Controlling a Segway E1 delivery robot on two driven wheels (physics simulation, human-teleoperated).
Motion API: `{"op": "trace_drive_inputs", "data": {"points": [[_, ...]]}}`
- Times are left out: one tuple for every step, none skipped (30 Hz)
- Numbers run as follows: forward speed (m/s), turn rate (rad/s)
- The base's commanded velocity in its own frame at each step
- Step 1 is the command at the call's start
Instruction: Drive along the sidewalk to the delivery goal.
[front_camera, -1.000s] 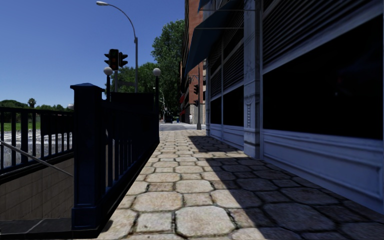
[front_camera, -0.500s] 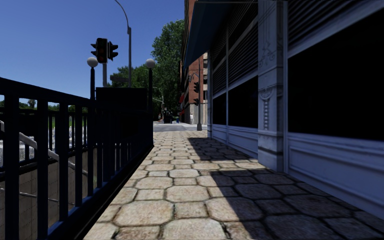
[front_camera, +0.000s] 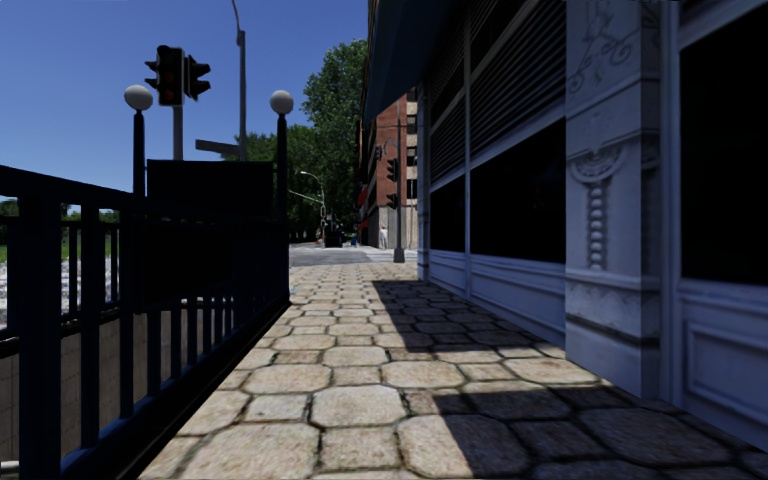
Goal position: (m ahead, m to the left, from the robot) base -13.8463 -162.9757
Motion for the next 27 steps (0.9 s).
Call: {"op": "trace_drive_inputs", "data": {"points": [[2.0,0.0],[2.0,0.0],[2.0,0.0],[2.0,0.0],[2.0,0.0],[2.0,0.0],[2.0,0.0],[2.0,0.0],[2.0,0.07],[2.0,0.34],[2.0,0.5],[2.0,0.55],[2.0,0.56],[2.0,0.56],[2.0,0.56],[2.0,0.56],[2.0,0.56],[2.0,0.56],[2.0,0.44],[2.0,0.0],[2.0,0.0],[2.0,0.0],[2.0,0.0],[2.0,0.0],[2.0,0.0],[2.0,0.0],[2.0,0.0]]}}
